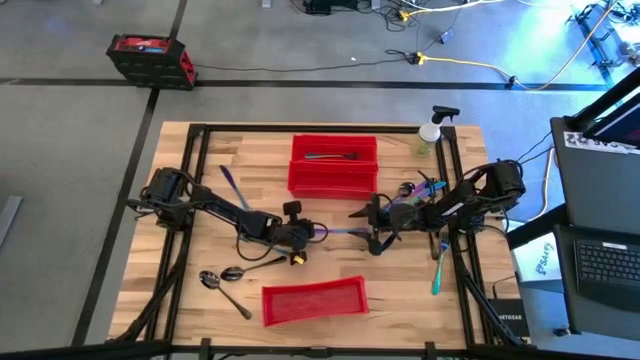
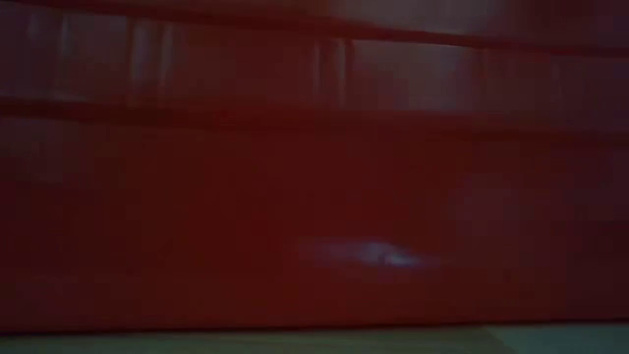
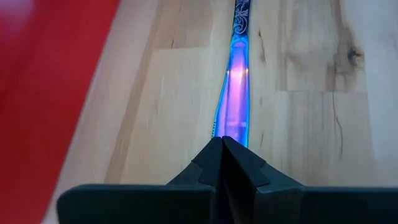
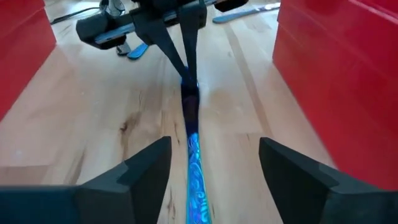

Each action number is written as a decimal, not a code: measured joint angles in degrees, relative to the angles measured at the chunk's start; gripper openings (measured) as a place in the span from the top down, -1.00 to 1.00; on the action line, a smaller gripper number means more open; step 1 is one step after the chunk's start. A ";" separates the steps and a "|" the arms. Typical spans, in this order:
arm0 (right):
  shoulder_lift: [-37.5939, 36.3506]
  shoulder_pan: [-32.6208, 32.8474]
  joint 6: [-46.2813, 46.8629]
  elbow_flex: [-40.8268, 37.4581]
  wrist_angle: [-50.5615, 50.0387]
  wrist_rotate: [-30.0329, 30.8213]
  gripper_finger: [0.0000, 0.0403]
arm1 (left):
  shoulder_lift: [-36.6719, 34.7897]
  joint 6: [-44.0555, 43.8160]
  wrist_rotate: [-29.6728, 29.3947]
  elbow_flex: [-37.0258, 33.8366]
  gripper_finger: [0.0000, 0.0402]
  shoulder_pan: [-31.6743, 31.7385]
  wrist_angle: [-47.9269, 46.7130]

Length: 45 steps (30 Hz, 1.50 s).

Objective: Sort silverware
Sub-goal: Put the purple table knife into the bottom red bin

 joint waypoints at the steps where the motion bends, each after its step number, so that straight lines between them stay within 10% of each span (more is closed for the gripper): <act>1: 0.00 0.00 -0.33 0.00 0.51 -0.43 -0.19 | 0.00 -0.07 -0.03 0.00 1.00 -0.02 -0.16; 19: 5.18 0.00 -1.95 7.31 -6.30 -1.32 -0.41 | -8.00 -2.55 1.68 -6.19 1.00 0.42 -0.13; 33: 20.23 0.00 0.92 9.00 7.74 -1.39 -0.41 | -8.04 -1.06 2.68 -6.16 1.00 0.44 1.07; 45: 21.05 0.00 1.55 4.95 10.91 -1.41 -0.14 | -8.10 -0.64 2.86 -6.05 1.00 0.44 0.82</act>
